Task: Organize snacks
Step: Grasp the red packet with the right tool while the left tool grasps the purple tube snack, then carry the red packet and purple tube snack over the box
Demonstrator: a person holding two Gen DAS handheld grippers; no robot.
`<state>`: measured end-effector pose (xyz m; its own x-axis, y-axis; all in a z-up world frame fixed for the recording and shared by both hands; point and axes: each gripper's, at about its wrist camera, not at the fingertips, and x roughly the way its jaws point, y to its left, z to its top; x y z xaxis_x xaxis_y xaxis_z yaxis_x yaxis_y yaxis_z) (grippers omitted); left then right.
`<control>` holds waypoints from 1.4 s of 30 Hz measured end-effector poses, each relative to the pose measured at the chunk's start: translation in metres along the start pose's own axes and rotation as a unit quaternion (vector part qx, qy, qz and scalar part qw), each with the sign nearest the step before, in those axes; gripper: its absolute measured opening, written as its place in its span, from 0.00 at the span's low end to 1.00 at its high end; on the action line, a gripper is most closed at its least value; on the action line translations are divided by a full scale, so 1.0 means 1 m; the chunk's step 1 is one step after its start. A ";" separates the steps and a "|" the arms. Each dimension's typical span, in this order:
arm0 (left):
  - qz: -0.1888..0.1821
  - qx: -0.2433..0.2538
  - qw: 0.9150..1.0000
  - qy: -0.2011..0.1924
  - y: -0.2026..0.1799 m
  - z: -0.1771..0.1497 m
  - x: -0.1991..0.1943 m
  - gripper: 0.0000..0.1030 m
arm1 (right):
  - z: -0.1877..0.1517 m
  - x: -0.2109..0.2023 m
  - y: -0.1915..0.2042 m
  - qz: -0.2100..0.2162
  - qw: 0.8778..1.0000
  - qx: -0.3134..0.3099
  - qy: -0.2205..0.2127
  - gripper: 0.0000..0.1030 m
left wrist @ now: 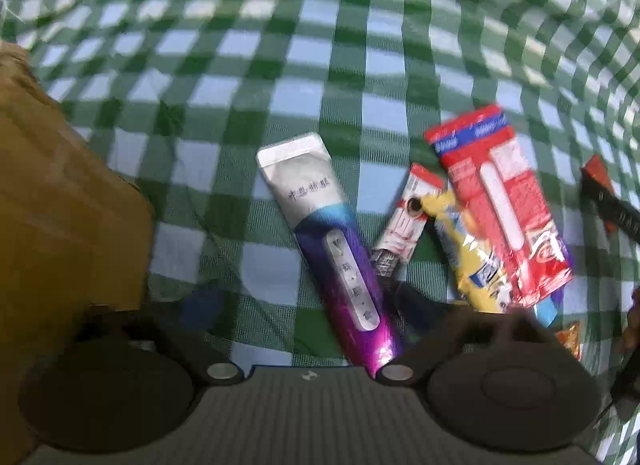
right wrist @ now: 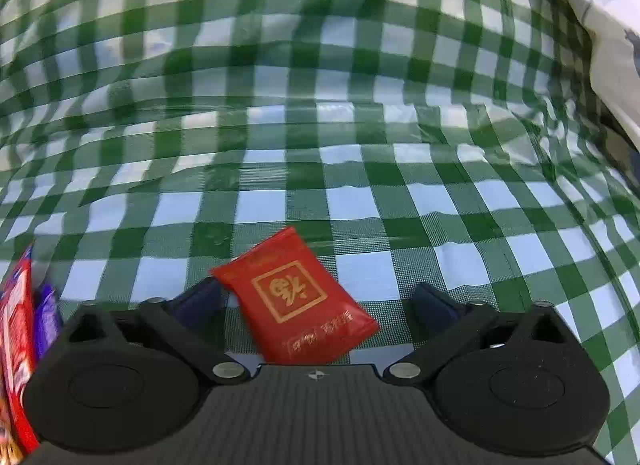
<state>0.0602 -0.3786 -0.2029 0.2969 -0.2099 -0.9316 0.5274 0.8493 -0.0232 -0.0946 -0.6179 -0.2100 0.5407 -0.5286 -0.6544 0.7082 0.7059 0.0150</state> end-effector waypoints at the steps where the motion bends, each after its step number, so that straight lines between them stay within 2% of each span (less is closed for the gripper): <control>1: -0.002 0.004 1.000 -0.010 0.002 -0.001 -0.004 0.43 | -0.003 -0.006 0.001 0.010 1.000 -0.008 -0.012 0.54; 2: -0.009 0.008 1.000 -0.012 0.001 -0.001 -0.007 0.35 | -0.005 -0.012 0.004 0.014 0.999 -0.020 -0.020 0.45; 4: -0.032 0.005 0.999 -0.003 0.005 -0.001 -0.009 0.22 | -0.008 -0.020 0.006 0.016 0.999 -0.027 -0.016 0.41; 6: -0.049 0.010 0.999 0.006 0.007 -0.004 -0.015 0.20 | -0.009 -0.030 0.007 0.013 1.000 -0.020 -0.016 0.39; 7: -0.054 0.016 0.998 0.004 0.008 -0.009 -0.022 0.19 | -0.010 -0.036 0.006 0.008 1.000 -0.014 -0.016 0.33; 8: -0.060 0.024 0.998 -0.003 0.008 -0.015 -0.030 0.19 | -0.011 -0.045 0.004 0.006 1.000 -0.003 -0.019 0.15; 10: -0.073 0.038 0.996 -0.015 0.009 -0.030 -0.047 0.19 | -0.012 -0.069 0.004 0.004 0.999 0.016 -0.030 0.10; 15: -0.108 0.065 0.992 -0.019 0.012 -0.060 -0.086 0.19 | -0.029 -0.116 0.016 0.012 0.999 0.023 -0.035 0.08; 18: -0.126 0.081 0.988 -0.037 0.018 -0.074 -0.119 0.19 | -0.038 -0.143 0.022 0.015 0.999 0.042 -0.027 0.07; 24: -0.158 0.088 0.981 -0.066 0.054 -0.109 -0.195 0.19 | -0.053 -0.234 0.049 0.056 0.993 0.076 -0.066 0.07; 27: -0.150 0.082 0.982 -0.074 0.083 -0.128 -0.227 0.19 | -0.068 -0.279 0.067 0.084 0.990 0.081 -0.076 0.07; 31: -0.128 0.069 0.985 -0.091 0.131 -0.151 -0.263 0.19 | -0.102 -0.331 0.106 0.132 0.986 0.075 -0.068 0.07; 36: -0.091 0.046 0.989 -0.110 0.197 -0.183 -0.296 0.19 | -0.124 -0.385 0.180 0.194 0.979 0.051 -0.034 0.07; 42: -0.073 0.015 0.990 -0.116 0.270 -0.227 -0.325 0.19 | -0.142 -0.441 0.261 0.252 0.968 -0.007 -0.013 0.07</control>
<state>-0.0745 0.0286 0.0110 0.3896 -0.4374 -0.8105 0.6006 0.7878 -0.1365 -0.2123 -0.1341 -0.0248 0.8276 -0.1268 -0.5468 0.3453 0.8830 0.3178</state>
